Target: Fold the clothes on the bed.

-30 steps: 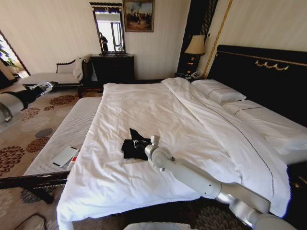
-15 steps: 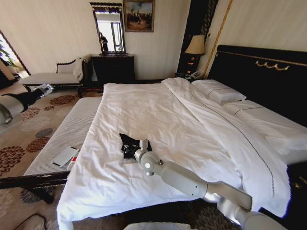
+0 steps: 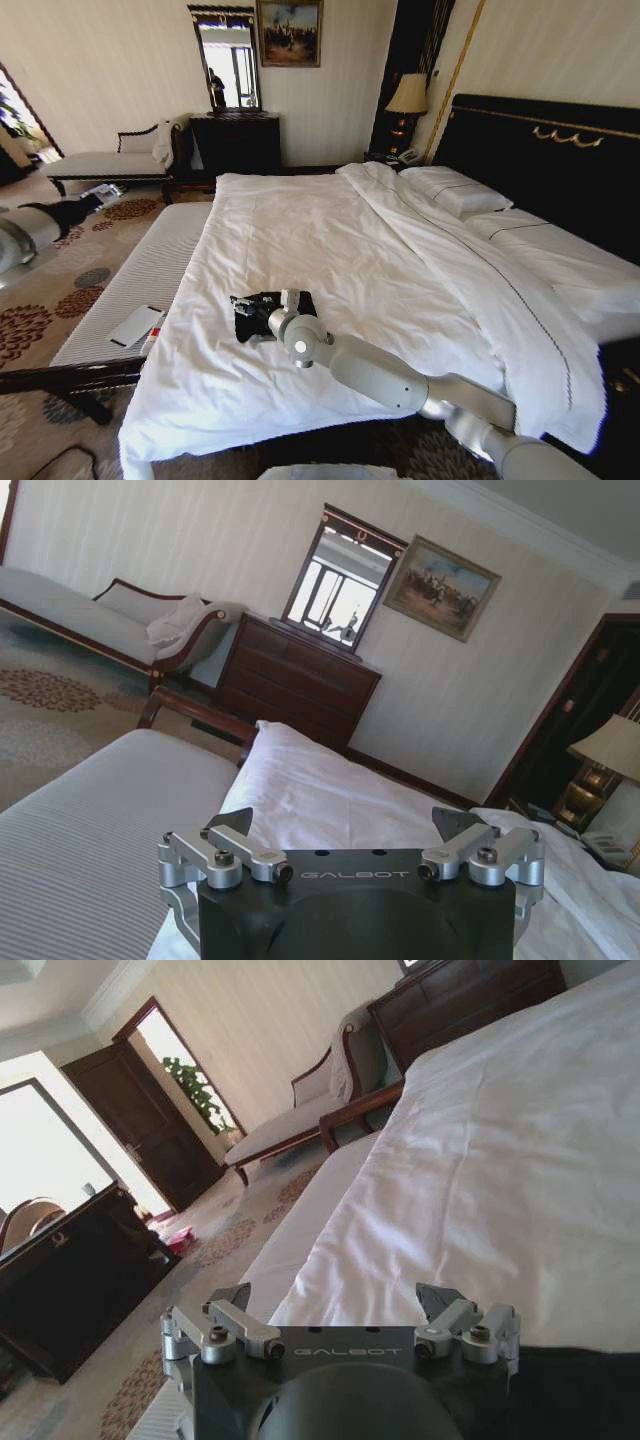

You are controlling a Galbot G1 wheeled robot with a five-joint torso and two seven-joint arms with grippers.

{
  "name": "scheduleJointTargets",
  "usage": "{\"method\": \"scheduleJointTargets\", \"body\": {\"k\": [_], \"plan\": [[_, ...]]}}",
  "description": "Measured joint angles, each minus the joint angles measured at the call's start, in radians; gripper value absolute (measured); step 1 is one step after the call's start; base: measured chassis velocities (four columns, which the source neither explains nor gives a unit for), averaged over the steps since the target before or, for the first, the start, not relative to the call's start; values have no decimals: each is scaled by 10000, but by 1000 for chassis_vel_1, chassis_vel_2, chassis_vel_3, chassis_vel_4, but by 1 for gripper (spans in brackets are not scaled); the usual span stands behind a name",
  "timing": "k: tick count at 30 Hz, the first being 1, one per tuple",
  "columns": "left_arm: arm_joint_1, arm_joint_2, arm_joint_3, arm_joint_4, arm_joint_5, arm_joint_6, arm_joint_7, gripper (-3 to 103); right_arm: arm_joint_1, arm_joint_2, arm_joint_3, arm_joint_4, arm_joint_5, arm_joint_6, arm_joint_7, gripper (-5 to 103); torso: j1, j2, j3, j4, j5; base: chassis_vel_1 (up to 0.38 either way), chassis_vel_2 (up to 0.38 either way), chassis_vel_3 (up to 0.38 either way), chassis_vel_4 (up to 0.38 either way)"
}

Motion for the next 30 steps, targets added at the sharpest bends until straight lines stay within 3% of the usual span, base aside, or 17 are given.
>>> {"method": "scheduleJointTargets", "body": {"k": [3,4,8,9,12,14,15,17,18,19,22,23,25,26,27,28,30], "plan": [[217,244,19,90,-35,-64,301,100,-45,-1242,1000,110,-81,45,-30,99,0,0,0,-1,3,0,0,0,0],[217,244,19,90,-35,-64,301,100,-45,-1242,1000,110,-81,45,-30,99,0,0,0,-1,3,0,0,0,0],[1913,392,-90,-479,588,-374,884,100,-505,-3201,2387,272,-474,344,-328,100,1,-1,0,-13,7,0,0,0,0],[1913,392,-90,-479,588,-374,884,100,-505,-3201,2387,272,-474,344,-328,100,1,-1,0,-13,7,0,0,0,0],[3319,151,-405,-1191,1718,-1191,1488,100,-1220,-4496,3595,587,-821,637,-674,100,1,-1,1,0,8,0,0,0,0],[4488,-173,-1057,-1868,2525,-2257,2210,100,-2069,-5461,5080,1110,-795,723,-720,100,0,0,-1,-5,2,0,0,0,0],[4488,-173,-1057,-1868,2525,-2257,2210,100,-2069,-5461,5080,1110,-795,723,-720,100,0,0,-1,-5,2,0,0,0,0],[5855,-628,-1969,-2655,3348,-3226,2905,100,-3558,-6180,7098,1885,-911,842,-788,100,-1,1,-2,-2,6,0,0,0,0],[5855,-628,-1969,-2655,3348,-3226,2905,100,-3558,-6180,7098,1885,-911,842,-788,100,-1,1,-2,-2,6,0,0,0,0],[6354,-853,-2303,-2981,3746,-3534,3161,100,-4337,-6377,7978,2207,-1071,904,-853,100,-2,2,-2,-1,8,0,0,0,0],[7786,-1948,-2950,-3906,5750,-4565,3891,100,-7178,-6512,10626,3479,-2224,1232,-1178,100,-4,4,-4,-6,4,0,0,0,0],[7786,-1948,-2950,-3906,5750,-4565,3891,100,-7178,-6512,10626,3479,-2224,1232,-1178,100,-4,4,-4,-6,4,0,0,0,0],[8327,-2502,-2845,-4132,6818,-4997,4062,100,-8307,-6292,11329,3797,-2905,1475,-1436,100,-4,4,-5,-2,6,0,0,0,0],[8770,-3151,-2418,-4229,7900,-5418,4112,100,-9499,-5852,11842,4021,-3734,1869,-1828,100,-4,3,-4,-1,5,0,0,0,0],[8974,-3574,-2023,-4226,8441,-5689,4075,100,-10109,-5468,11990,4061,-4340,2170,-2014,100,-4,4,-4,-2,4,0,0,0,0],[8974,-3574,-2023,-4226,8441,-5689,4075,100,-10109,-5468,11990,4061,-4340,2170,-2014,100,-4,4,-4,-2,4,0,0,0,0],[9123,-4165,-1343,-4125,9130,-5995,3867,100,-10836,-4808,12027,3963,-5438,2602,-2271,100,-5,4,-4,-4,6,0,0,0,0]]}}
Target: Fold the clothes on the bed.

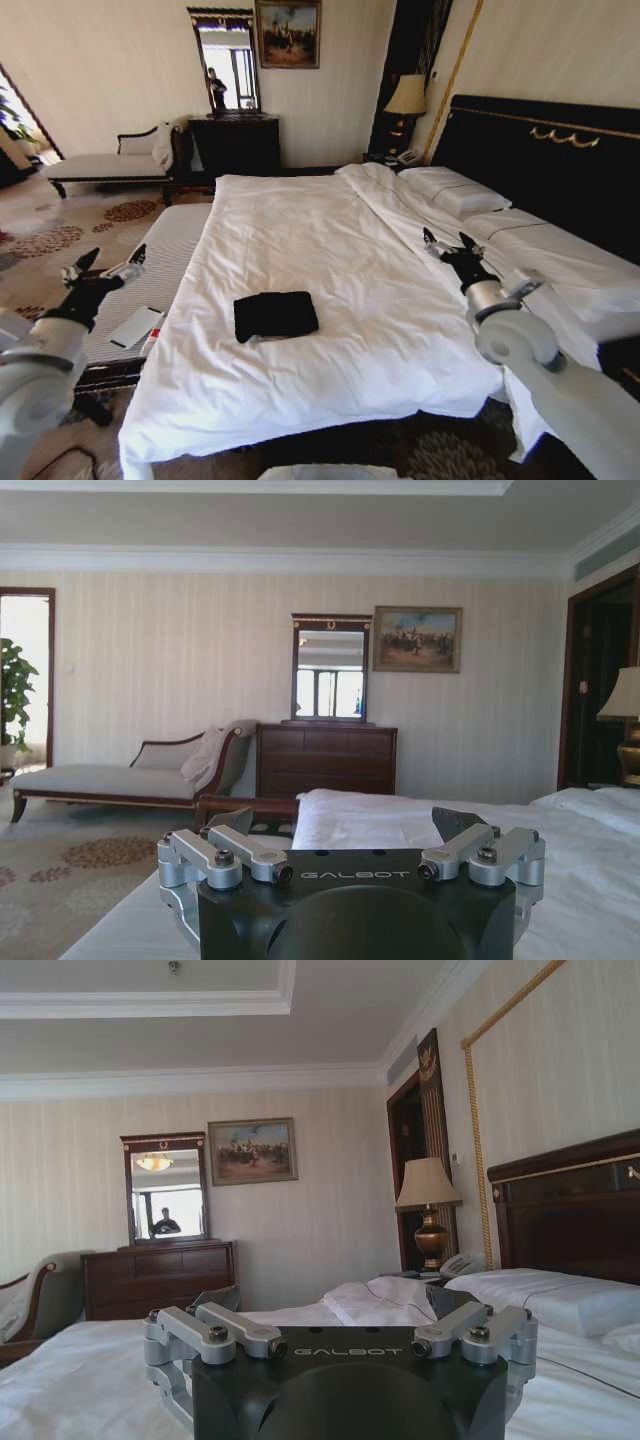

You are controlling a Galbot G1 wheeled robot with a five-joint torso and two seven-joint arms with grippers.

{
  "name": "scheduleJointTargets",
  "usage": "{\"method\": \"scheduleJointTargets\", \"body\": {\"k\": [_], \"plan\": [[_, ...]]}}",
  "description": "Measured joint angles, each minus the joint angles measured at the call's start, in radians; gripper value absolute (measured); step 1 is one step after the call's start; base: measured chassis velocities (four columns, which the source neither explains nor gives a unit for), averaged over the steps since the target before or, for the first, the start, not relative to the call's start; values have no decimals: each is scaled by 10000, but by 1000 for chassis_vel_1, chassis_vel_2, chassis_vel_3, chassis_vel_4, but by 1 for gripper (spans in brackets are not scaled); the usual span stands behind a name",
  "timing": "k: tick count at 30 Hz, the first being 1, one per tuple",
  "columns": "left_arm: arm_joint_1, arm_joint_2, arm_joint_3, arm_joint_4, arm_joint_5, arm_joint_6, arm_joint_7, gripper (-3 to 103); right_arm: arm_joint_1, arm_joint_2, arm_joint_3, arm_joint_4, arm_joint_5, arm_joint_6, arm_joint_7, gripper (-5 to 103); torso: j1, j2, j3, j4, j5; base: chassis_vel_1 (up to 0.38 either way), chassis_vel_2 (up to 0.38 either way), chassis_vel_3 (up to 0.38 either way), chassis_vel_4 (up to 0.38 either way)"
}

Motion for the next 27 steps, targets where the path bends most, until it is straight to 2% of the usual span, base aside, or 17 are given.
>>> {"method": "scheduleJointTargets", "body": {"k": [2,3,4,7,14,27], "plan": [[31,-422,481,188,798,-225,-53,100,-347,464,-29,-282,-903,429,-316,100,0,0,1,-1,-3,0,0,0,0],[31,-422,481,188,798,-225,-53,100,-347,464,-29,-282,-903,429,-316,100,0,0,1,-1,-3,0,0,0,0],[14,-656,704,311,1393,-393,-70,100,-511,740,-57,-492,-1538,687,-538,100,1,-1,2,-1,-2,0,0,0,0],[-63,-1153,1114,600,2365,-593,-128,100,-670,1121,-105,-764,-2228,894,-646,100,5,-3,4,2,-4,0,0,0,0],[-333,-1387,1283,742,2360,-627,-69,100,-715,1144,67,-871,-2342,879,-386,100,4,-3,4,1,-7,0,0,0,0],[-397,-1357,1283,740,2237,-548,-46,100,-683,1104,76,-844,-2210,750,-232,100,5,-3,4,1,-5,0,0,0,0]]}}
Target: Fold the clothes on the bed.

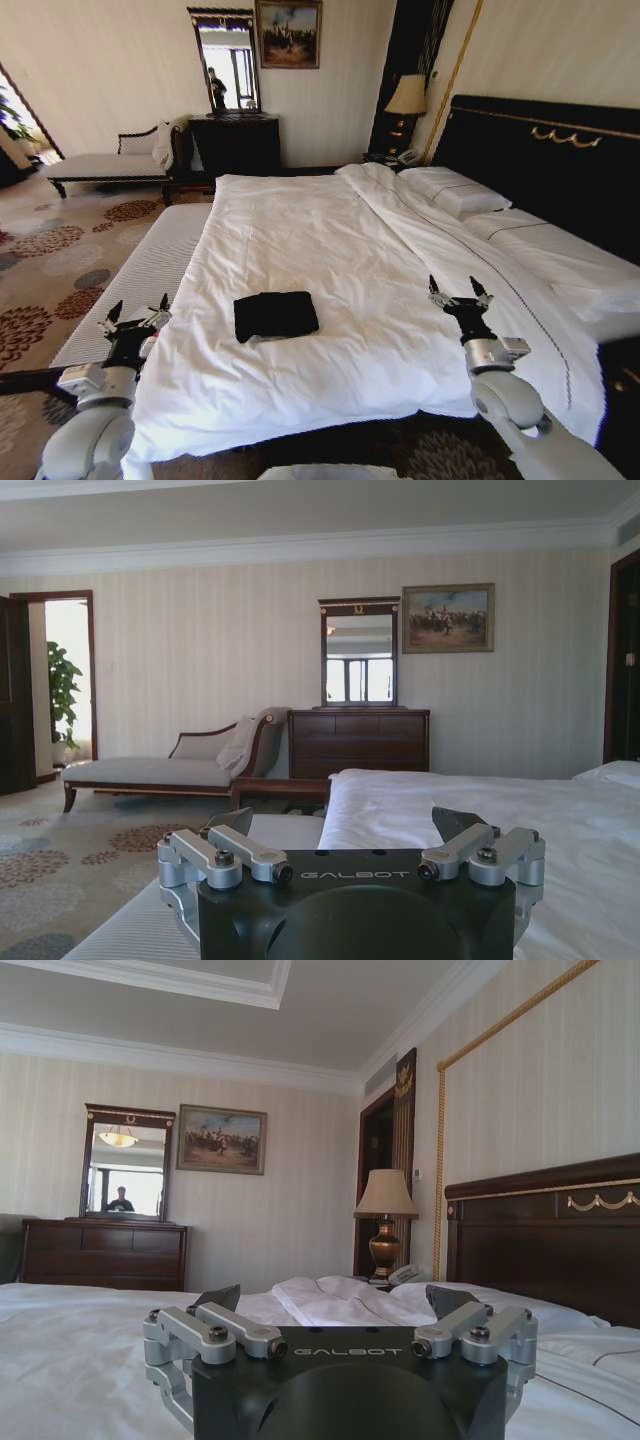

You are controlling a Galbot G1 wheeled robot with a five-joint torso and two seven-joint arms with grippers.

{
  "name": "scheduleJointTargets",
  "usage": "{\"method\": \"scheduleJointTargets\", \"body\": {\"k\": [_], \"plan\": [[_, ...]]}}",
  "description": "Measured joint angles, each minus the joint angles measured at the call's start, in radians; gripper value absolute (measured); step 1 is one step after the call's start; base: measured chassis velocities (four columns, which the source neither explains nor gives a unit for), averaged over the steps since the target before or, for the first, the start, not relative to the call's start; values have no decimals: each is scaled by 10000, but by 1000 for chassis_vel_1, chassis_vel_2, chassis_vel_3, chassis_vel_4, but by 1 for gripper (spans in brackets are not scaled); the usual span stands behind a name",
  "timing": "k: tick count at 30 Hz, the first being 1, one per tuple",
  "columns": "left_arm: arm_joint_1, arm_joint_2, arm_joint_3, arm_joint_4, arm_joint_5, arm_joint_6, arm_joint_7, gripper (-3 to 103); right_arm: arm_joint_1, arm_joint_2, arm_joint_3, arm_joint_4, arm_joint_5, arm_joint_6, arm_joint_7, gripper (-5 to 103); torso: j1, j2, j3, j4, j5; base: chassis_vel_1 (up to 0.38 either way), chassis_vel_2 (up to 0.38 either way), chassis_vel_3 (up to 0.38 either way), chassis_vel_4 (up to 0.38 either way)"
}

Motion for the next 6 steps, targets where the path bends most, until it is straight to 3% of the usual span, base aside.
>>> {"method": "scheduleJointTargets", "body": {"k": [6], "plan": [[-5,15,-6,-2,-24,13,1,100,13,-5,-15,4,19,-11,5,100,0,0,0,0,0,0,0,0,0]]}}
